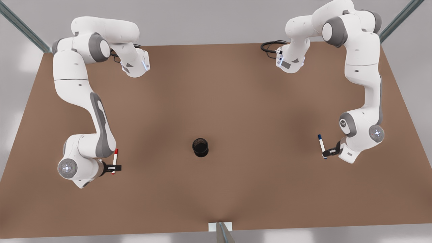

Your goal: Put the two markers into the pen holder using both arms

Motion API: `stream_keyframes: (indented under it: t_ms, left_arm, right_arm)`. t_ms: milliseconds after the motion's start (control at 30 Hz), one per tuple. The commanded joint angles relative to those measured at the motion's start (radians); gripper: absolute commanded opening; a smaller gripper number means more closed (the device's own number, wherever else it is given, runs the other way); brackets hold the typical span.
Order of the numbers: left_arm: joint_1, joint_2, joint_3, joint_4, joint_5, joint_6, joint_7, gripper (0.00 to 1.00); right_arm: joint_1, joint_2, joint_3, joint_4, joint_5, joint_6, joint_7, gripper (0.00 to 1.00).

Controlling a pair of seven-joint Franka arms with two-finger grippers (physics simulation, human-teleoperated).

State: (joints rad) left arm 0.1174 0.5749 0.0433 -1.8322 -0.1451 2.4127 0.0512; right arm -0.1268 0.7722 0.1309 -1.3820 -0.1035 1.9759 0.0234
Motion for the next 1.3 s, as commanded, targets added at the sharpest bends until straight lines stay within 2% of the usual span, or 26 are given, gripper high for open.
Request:
stream_keyframes:
  t_ms: [0, 133, 200, 233, 500, 567, 600, 633, 767, 833, 933, 1033, 1100, 1267]
  left_arm:
    - [-0.007, -0.003, 0.0, -0.038, -0.002, 0.184, 0.239, 1.0]
    - [-0.012, 0.013, 0.0, -0.05, -0.002, 0.197, 0.239, 1.0]
    - [-0.012, 0.019, 0.0, -0.055, -0.001, 0.197, 0.262, 1.0]
    - [-0.01, 0.019, 0.0, -0.065, -0.002, 0.2, 0.265, 1.0]
    - [-0.005, 0.026, 0.0, -0.101, -0.002, 0.217, 0.288, 1.0]
    - [-0.004, 0.029, 0.0, -0.101, -0.001, 0.22, 0.315, 0.86]
    - [-0.004, 0.033, 0.0, -0.101, -0.002, 0.221, 0.315, 0.75]
    - [-0.004, 0.034, 0.0, -0.101, -0.002, 0.221, 0.315, 0.7]
    - [-0.004, 0.042, 0.0, -0.096, -0.004, 0.221, 0.314, 0.7]
    - [-0.004, 0.042, 0.0, -0.096, -0.004, 0.221, 0.314, 0.61]
    - [-0.005, 0.043, 0.0, -0.096, -0.004, 0.221, 0.314, 0.55]
    - [-0.008, 0.049, 0.0, -0.096, -0.004, 0.224, 0.314, 0.54]
    - [-0.01, 0.049, 0.0, -0.096, -0.004, 0.224, 0.314, 0.53]
    - [-0.008, 0.054, 0.0, -0.095, -0.004, 0.224, 0.312, 0.45]
  right_arm:
    - [-0.019, 0.015, 0.001, -0.063, 0.002, 0.268, 0.009, 1.0]
    - [-0.031, 0.016, 0.006, -0.132, 0.001, 0.281, 0.007, 0.99]
    - [-0.036, 0.022, 0.006, -0.132, 0.001, 0.297, 0.009, 0.92]
    - [-0.037, 0.022, 0.004, -0.132, 0.001, 0.302, 0.009, 0.84]
    - [-0.042, 0.055, 0.003, -0.134, -0.004, 0.291, 0.001, 0.6]
    - [-0.042, 0.053, 0.003, -0.137, -0.004, 0.291, -0.002, 0.5]
    - [-0.042, 0.053, 0.003, -0.137, -0.004, 0.291, -0.003, 0.4]
    - [-0.042, 0.053, 0.003, -0.137, -0.004, 0.291, -0.007, 0.33]
    - [-0.048, 0.053, 0.003, -0.14, -0.005, 0.288, -0.02, 0.3]
    - [-0.048, 0.052, 0.004, -0.144, -0.005, 0.288, -0.025, 0.21]
    - [-0.031, -0.008, 0.012, -0.137, -0.005, 0.281, -0.013, 0.21]
    - [-0.034, -0.132, 0.12, -0.123, -0.005, 0.271, -0.01, 0.21]
    - [-0.036, -0.163, 0.19, -0.106, -0.004, 0.287, -0.005, 0.21]
    - [-0.008, -0.203, 0.438, -0.095, -0.056, 0.342, 0.246, 0.21]
